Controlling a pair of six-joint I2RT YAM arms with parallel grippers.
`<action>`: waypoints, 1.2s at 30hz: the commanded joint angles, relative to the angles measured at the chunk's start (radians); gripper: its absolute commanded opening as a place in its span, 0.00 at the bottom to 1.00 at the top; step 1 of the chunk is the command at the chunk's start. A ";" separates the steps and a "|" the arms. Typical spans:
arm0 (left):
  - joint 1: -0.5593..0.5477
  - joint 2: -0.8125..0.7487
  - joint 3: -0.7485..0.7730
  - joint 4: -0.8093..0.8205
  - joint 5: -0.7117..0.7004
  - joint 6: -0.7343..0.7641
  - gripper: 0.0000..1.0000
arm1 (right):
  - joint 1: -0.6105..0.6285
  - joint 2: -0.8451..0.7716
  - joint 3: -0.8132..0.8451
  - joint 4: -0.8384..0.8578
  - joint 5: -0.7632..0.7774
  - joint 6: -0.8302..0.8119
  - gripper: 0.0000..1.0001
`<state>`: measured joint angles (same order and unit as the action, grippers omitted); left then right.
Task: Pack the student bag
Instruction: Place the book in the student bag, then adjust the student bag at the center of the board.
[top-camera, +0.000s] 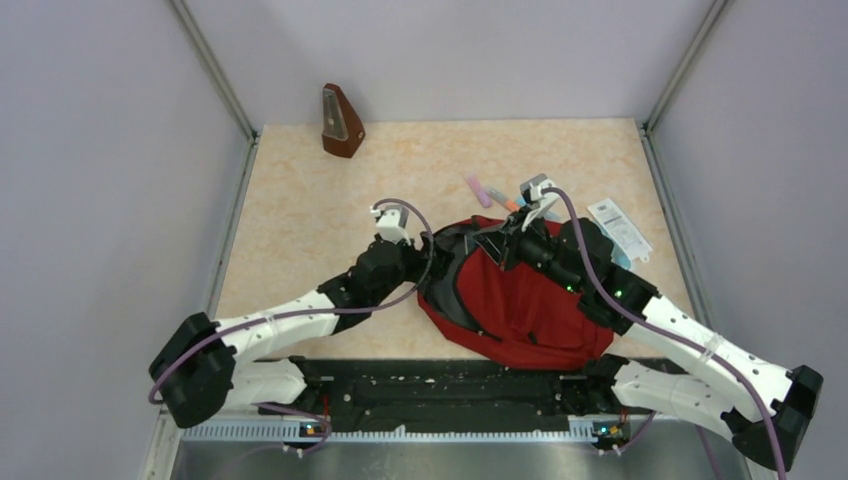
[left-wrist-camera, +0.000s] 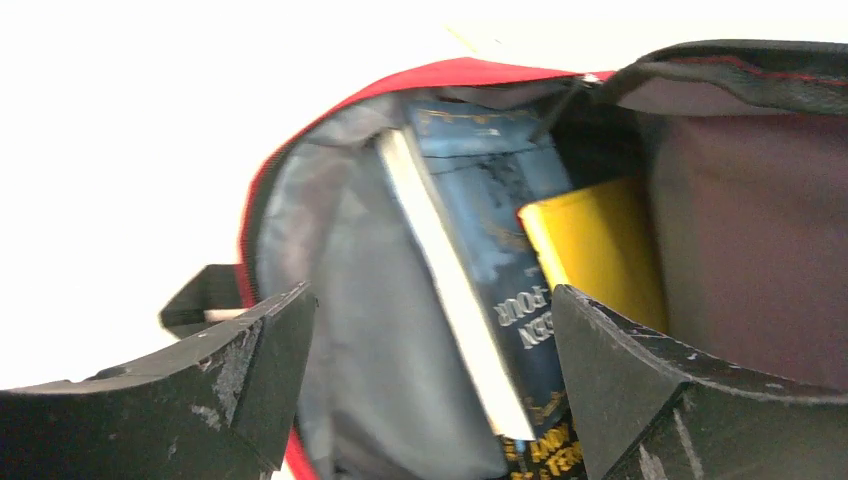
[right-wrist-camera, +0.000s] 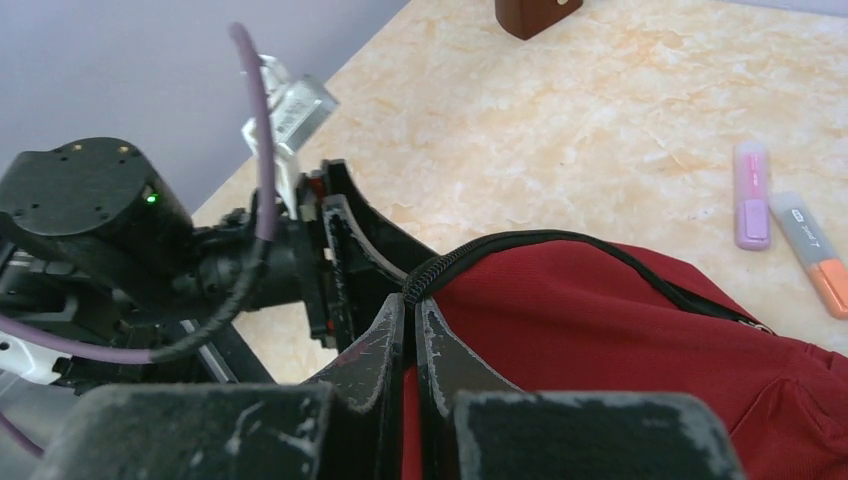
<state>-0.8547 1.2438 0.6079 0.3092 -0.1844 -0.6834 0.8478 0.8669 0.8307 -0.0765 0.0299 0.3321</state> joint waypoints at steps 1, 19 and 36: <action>0.028 -0.104 -0.042 -0.118 -0.173 0.077 0.92 | -0.005 -0.025 0.010 0.080 -0.015 -0.017 0.00; 0.183 0.161 -0.013 -0.017 0.175 -0.039 0.60 | -0.004 0.054 0.010 0.110 -0.107 0.003 0.00; 0.204 -0.174 -0.184 -0.004 -0.028 -0.007 0.00 | -0.004 0.342 0.284 0.045 -0.119 -0.071 0.00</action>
<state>-0.6582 1.2526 0.4759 0.2916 -0.0402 -0.7170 0.8478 1.1145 0.9222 -0.0574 -0.0711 0.3077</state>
